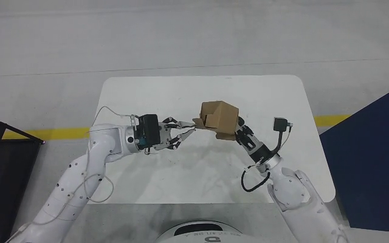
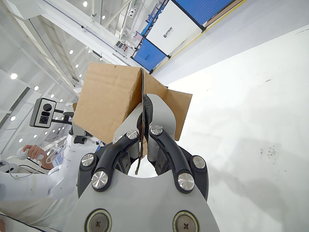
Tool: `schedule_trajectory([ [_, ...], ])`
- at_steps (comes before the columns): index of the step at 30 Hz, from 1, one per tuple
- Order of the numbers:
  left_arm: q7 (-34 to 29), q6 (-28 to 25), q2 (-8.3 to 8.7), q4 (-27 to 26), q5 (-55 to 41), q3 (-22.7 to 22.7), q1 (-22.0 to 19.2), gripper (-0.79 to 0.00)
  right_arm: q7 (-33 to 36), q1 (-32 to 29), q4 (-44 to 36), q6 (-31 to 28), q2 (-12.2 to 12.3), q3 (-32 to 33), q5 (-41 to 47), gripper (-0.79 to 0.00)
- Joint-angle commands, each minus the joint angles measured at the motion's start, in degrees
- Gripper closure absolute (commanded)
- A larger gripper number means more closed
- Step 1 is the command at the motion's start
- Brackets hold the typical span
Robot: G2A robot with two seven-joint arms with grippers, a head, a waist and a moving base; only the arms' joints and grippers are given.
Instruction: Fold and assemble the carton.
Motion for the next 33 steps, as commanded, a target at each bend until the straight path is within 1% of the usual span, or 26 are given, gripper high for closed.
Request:
schedule_trajectory([
  [1,0.5,0.5,0.0,-0.1,1.0,0.3,0.4,-0.228,0.1,0.2,0.0,0.1,0.0,0.0,0.0,0.0],
  [7,2.3,2.5,-0.19,-0.1,2.6,1.1,0.2,-0.252,0.1,0.6,0.1,0.4,-0.2,-0.2,0.0,0.0],
  [10,3.5,2.6,-0.22,0.4,1.7,0.8,0.1,-0.308,0.0,0.8,0.1,0.5,-0.2,-0.1,-0.1,0.0],
  [11,3.5,2.5,-0.21,0.5,1.6,0.7,0.1,-0.366,0.0,0.8,0.1,0.6,-0.2,-0.1,-0.1,0.0],
  [12,3.5,2.6,-0.2,0.5,1.6,0.6,0.1,-0.465,0.0,0.8,0.1,0.6,-0.2,-0.1,-0.1,0.0],
  [13,3.5,2.6,-0.2,0.6,1.6,0.6,0.1,-0.616,0.0,0.8,0.0,0.7,-0.3,-0.1,-0.1,0.0],
  [14,3.5,2.7,-0.21,0.7,1.6,0.6,0.0,-0.696,0.0,0.8,0.0,0.7,-0.3,-0.1,-0.1,0.0],
  [16,3.1,3.1,-0.26,0.9,2.1,0.8,-0.1,-0.779,0.1,0.9,0.0,0.9,-0.3,0.0,-0.2,0.0],
  [21,2.9,4.1,-0.48,1.3,3.0,1.8,-0.8,-0.785,0.4,1.3,-0.2,1.1,-0.4,-0.1,-0.3,0.0],
  [31,2.8,3.7,-0.89,1.6,4.0,3.7,-2.3,-0.785,0.5,1.4,-0.4,1.0,-0.5,0.1,-0.3,0.0],
  [33,2.9,3.8,-0.93,1.6,4.4,3.9,-2.5,-0.76,0.5,1.3,-0.4,1.0,-0.5,0.2,-0.3,0.0],
])
